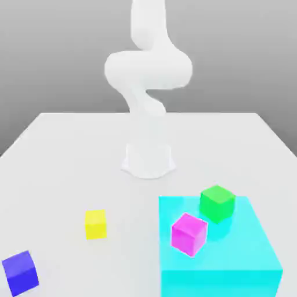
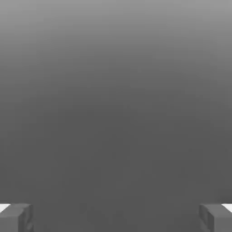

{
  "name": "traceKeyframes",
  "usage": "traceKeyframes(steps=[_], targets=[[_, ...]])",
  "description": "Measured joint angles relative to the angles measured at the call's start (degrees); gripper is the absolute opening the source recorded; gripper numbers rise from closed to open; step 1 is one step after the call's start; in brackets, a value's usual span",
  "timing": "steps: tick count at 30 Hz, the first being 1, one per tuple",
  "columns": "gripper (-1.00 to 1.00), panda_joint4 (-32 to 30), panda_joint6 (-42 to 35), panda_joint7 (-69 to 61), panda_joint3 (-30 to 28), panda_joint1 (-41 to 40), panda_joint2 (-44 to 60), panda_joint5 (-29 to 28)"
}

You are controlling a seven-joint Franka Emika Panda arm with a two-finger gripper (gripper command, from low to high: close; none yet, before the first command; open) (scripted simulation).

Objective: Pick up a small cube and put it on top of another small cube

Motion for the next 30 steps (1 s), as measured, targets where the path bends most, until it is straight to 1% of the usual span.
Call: traceKeyframes(steps=[17, 28, 30], targets=[[0.00, -0.08, 10.63, 11.61, -7.08, -9.31, 35.65, 3.18], [0.00, -0.05, 17.35, 17.29, -10.68, -15.45, 58.71, 7.65], [0.00, 0.52, 19.89, 16.87, -10.07, -16.47, 62.89, 9.00]])
